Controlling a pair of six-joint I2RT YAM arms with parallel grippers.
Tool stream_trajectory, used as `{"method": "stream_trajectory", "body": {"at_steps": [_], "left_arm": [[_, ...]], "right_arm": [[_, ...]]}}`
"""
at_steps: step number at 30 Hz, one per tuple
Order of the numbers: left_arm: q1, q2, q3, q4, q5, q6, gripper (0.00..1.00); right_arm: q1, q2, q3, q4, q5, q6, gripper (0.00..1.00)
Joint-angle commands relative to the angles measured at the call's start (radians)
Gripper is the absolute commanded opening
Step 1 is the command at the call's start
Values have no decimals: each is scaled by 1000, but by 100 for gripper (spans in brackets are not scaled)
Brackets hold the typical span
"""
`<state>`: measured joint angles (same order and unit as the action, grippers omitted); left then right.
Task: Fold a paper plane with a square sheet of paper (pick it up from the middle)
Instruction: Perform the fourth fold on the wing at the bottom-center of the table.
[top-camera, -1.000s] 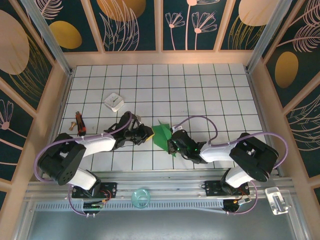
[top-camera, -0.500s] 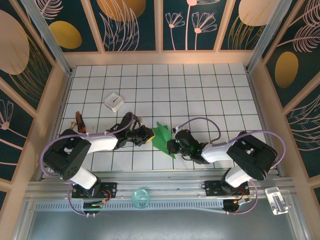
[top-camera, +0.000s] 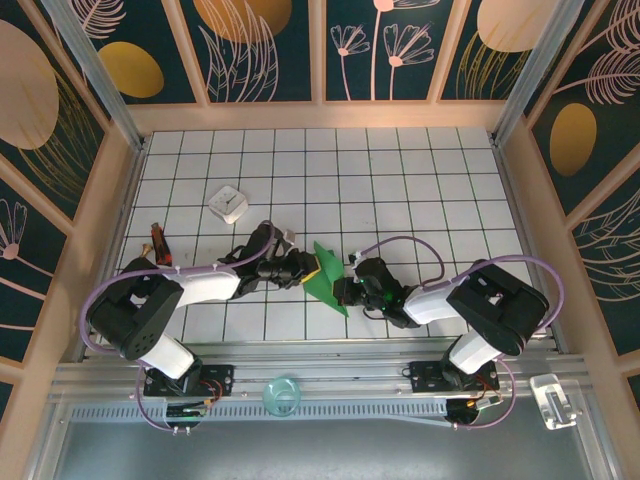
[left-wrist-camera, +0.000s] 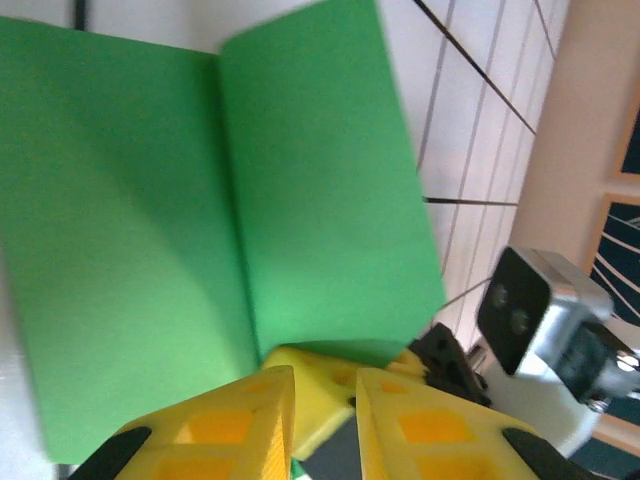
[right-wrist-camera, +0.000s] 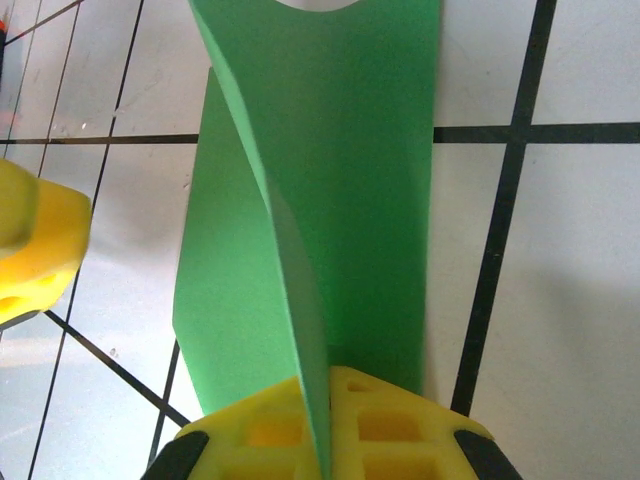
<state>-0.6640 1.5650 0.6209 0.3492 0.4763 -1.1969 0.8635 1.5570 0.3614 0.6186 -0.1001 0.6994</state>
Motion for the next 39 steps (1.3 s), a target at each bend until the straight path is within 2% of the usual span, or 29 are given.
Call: {"method": "stream_trajectory", "body": {"at_steps": [1,17,39], "left_arm": [[-11,20,47,66,28,22,24],[-36,206,179,173,83,-38,24],[-36,274,172,82,32,45,23]], "right_arm": [[-3,34,-24,-29,-23,23,4],[-2,57,-6,-56,-10,23,4],[-3,59,4,-74,-20,19,11]]}}
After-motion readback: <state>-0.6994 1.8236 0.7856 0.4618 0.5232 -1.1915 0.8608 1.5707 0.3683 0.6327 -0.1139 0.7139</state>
